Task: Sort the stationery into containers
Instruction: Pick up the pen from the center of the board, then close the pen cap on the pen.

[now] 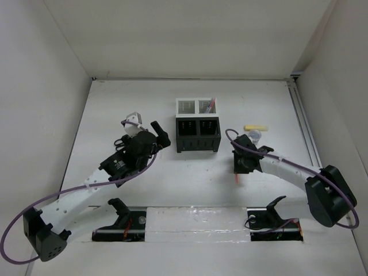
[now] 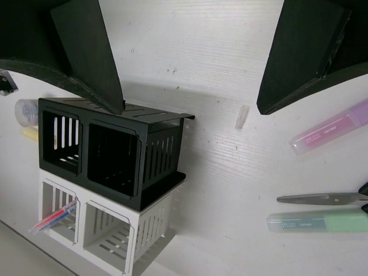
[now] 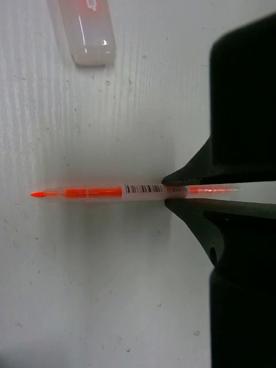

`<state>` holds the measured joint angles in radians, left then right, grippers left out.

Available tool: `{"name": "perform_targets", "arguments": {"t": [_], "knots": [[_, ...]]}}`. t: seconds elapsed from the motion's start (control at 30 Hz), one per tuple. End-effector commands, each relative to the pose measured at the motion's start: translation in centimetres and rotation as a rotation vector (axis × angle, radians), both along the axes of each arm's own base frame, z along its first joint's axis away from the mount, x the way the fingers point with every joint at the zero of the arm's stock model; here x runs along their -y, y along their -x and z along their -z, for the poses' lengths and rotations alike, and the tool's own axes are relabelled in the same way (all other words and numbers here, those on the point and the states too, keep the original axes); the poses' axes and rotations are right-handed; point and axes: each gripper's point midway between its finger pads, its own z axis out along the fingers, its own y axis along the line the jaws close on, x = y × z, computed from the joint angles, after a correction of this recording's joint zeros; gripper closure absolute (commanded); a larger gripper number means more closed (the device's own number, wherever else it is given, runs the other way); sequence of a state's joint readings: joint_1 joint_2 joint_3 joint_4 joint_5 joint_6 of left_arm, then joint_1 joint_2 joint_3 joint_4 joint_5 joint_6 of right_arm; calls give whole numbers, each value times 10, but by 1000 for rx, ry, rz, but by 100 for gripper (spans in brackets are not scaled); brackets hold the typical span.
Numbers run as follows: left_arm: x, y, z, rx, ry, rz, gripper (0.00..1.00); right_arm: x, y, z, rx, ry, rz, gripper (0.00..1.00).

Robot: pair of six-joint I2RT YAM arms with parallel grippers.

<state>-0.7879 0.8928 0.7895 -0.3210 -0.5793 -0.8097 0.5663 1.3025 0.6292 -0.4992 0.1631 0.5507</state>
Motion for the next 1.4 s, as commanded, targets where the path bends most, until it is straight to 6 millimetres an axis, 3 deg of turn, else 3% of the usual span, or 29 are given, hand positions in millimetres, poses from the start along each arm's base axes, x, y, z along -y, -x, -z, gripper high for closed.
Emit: {"name": "perform_targets", "arguments": {"t": [0.0,0.07,0.2,0.3,0.43,0.53,0.63,0.7,0.87,1.13,1.3,1.37], "knots": [[-3,2,-8,27,14,2,0,-8,-6,-7,-7,-32,-37,85],[-5,2,-11,37,17,-6,0,-9,-4,-4,-31,-27,-40,100],[-6,2,-11,44,24,-6,0,-6,-3,0,-49,5,-25,100],[-6,2,-11,44,24,-6,0,-7,-6,-11,-1,-29,20,100],[2,3,-1,12,6,19,0,6,-12,-52,161,-42,105,100],[9,2,6,-10,2,40,0,5,-17,-98,301,-130,117,100],[14,-1,21,-40,-28,53,0,7,-11,-127,395,-181,84,100],[15,0,46,-99,-64,65,0,6,-5,-138,432,-204,57,100],[13,-2,63,-115,-99,58,5,9,10,-171,555,-292,-5,100],[5,-8,84,-141,-222,45,10,-8,35,-195,617,-435,-150,100],[4,-12,120,-242,-301,49,14,-11,39,-196,624,-433,-205,100],[9,-14,126,-250,-296,59,15,-11,42,-200,638,-449,-211,100]]}}
